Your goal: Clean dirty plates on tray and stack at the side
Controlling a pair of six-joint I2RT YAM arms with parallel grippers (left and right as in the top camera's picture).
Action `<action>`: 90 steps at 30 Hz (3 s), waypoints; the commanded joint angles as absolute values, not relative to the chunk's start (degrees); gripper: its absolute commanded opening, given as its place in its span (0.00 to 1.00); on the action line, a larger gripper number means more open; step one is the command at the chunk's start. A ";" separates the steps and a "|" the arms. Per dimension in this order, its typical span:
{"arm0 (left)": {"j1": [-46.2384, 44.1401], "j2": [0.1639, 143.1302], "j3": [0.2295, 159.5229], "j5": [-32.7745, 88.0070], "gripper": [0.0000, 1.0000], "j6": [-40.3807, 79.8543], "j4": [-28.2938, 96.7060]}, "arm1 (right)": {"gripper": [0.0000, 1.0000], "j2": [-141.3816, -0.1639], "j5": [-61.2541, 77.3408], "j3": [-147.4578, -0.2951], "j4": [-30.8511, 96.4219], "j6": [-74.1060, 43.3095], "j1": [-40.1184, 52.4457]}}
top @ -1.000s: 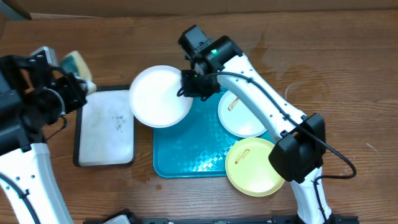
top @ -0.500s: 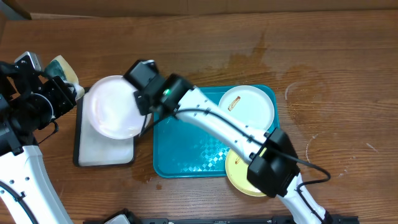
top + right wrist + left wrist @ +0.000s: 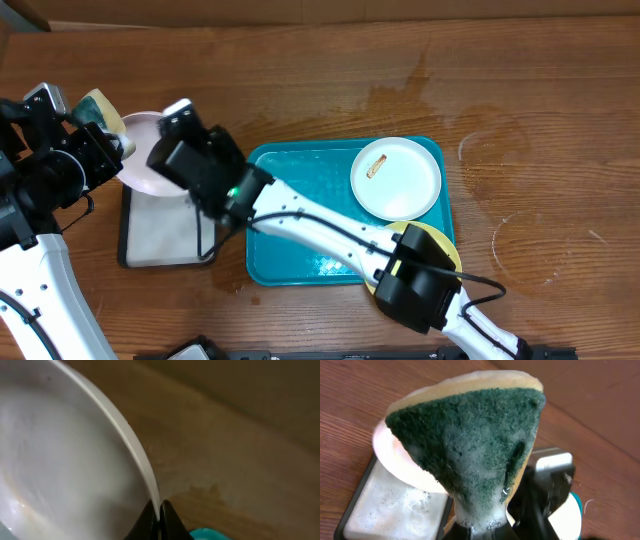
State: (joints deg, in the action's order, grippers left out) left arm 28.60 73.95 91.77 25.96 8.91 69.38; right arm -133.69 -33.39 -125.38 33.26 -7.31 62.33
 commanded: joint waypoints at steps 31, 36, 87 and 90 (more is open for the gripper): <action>28.91 73.71 92.97 26.59 0.04 9.45 69.17 | 0.04 -133.27 -52.23 -126.69 26.57 4.14 66.11; 28.91 73.71 92.97 26.57 0.05 9.43 69.23 | 0.04 -133.25 -48.36 -126.72 27.38 0.36 64.71; 28.84 77.23 92.92 22.55 0.04 9.43 70.94 | 0.04 -121.84 42.52 -127.31 67.18 6.50 30.76; 28.84 77.54 92.92 22.55 0.04 9.43 71.35 | 0.04 -121.84 42.44 -127.33 67.18 6.44 30.22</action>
State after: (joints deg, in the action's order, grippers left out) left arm 28.60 77.19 91.77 21.89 8.91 71.24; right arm -124.03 37.12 -125.60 67.26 3.75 31.05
